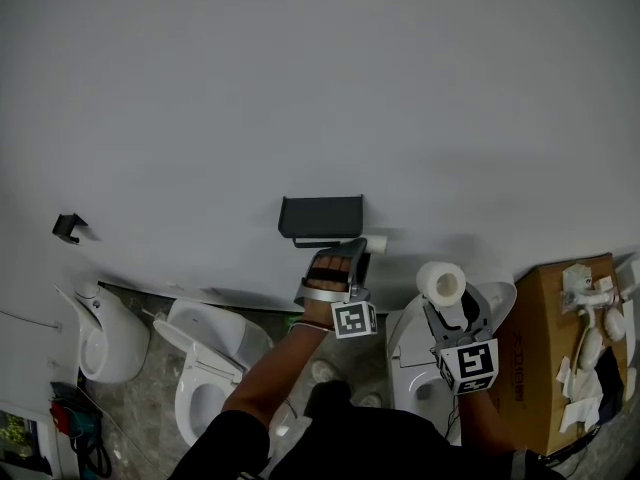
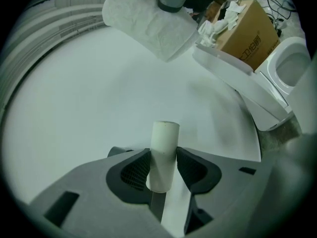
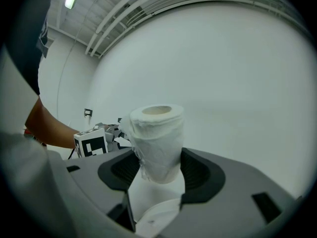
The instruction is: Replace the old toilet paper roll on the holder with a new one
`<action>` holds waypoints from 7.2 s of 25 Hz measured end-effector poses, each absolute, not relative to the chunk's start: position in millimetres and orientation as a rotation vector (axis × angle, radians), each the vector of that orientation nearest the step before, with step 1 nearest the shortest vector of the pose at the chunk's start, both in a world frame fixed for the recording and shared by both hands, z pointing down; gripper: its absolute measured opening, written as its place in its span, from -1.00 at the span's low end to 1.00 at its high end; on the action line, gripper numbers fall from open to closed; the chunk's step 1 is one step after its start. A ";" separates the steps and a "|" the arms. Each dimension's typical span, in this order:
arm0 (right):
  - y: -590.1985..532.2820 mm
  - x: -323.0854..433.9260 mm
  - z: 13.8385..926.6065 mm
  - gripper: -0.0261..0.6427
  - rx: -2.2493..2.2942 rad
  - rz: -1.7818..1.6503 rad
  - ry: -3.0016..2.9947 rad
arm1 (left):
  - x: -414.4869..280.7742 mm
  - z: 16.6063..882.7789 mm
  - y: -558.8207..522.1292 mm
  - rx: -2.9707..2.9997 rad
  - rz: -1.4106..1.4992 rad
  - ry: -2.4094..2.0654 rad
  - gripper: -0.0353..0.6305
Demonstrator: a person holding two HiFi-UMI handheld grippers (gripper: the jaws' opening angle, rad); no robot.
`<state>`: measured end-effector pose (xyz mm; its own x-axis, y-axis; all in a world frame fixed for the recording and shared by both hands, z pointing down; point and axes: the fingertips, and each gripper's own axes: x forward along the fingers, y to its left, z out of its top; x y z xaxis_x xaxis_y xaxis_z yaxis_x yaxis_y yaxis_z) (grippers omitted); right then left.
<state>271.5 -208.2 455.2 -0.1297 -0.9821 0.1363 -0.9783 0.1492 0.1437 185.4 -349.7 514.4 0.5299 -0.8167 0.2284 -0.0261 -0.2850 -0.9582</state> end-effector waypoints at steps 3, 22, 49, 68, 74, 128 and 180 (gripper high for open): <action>-204.2 276.5 455.5 -0.17 1.954 -0.028 -2.201 | 196.4 508.6 -344.3 -1.755 -0.858 0.719 -0.38; -200.3 254.1 440.8 -0.17 1.964 -0.073 -2.195 | 154.8 422.5 -302.1 -2.747 -0.141 1.006 -0.39; -229.6 186.8 445.6 -0.17 1.803 -0.037 -2.389 | 16.8 420.7 -284.1 -2.845 0.063 1.378 -0.39; -314.9 198.9 493.1 -0.17 2.001 1.020 -2.789 | -36.3 431.7 -293.4 -2.785 -0.019 1.479 -0.39; -325.0 206.0 498.7 -0.17 2.050 1.392 -2.883 | -42.0 432.6 -294.3 -2.780 -0.007 1.484 -0.39; -386.4 110.6 534.0 0.01 1.691 1.938 -3.064 | -84.2 443.3 -302.3 -2.733 -0.077 1.624 -0.39; -257.9 148.7 413.2 -0.92 1.767 -0.348 -2.451 | -23.2 441.5 -273.5 -2.798 -0.062 1.478 -0.39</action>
